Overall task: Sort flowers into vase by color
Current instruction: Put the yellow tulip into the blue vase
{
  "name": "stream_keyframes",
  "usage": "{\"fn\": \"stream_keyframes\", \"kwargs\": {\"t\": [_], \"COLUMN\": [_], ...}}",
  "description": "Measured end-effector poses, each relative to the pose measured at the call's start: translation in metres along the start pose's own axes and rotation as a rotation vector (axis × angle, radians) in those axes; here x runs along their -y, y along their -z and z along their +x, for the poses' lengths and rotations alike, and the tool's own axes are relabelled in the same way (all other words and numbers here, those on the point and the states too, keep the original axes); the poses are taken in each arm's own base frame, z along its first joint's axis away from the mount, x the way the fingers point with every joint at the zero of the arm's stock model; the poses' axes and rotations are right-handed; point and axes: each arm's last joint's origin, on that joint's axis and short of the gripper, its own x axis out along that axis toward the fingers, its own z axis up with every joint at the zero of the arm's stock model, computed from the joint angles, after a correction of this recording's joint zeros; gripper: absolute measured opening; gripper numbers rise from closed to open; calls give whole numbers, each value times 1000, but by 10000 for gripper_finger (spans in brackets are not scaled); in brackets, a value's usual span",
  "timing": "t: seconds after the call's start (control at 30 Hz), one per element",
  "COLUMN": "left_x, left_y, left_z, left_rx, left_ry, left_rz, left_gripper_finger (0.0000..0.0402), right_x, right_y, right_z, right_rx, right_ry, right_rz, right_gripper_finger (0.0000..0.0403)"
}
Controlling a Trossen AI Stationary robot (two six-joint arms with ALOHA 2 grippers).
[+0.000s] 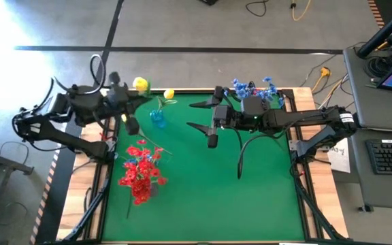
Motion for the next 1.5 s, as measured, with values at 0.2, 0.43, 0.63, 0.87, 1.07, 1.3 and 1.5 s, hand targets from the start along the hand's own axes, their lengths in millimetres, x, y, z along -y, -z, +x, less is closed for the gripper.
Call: {"fn": "stream_keyframes", "kwargs": {"t": [0.2,0.43,0.63,0.87,1.07,1.3,1.5], "left_x": [-11,-15,-10,-1,1,-5,-12], "left_y": [11,42,70,96,110,119,122], "left_z": [-19,-29,-26,-12,2,11,19], "left_rx": [18,62,104,98,79,61,35], "left_ry": [-15,-19,-24,-43,-95,-81,-113], "left_rz": [-46,-77,-100,-103,-109,-122,-131], "left_gripper_finger": [0,0,0,0,0,0,0], "right_x": [0,-1,-2,-2,-2,-3,-3], "right_y": [2,3,6,7,7,8,10], "right_z": [0,0,0,0,0,1,1], "right_rx": [-16,-20,-28,-31,-31,-47,-58], "right_ry": [-5,-8,-11,-12,-12,-16,-19], "right_rz": [-2,-3,-4,0,9,11,11], "right_gripper_finger": [256,262,259,255,260,253,254]}}
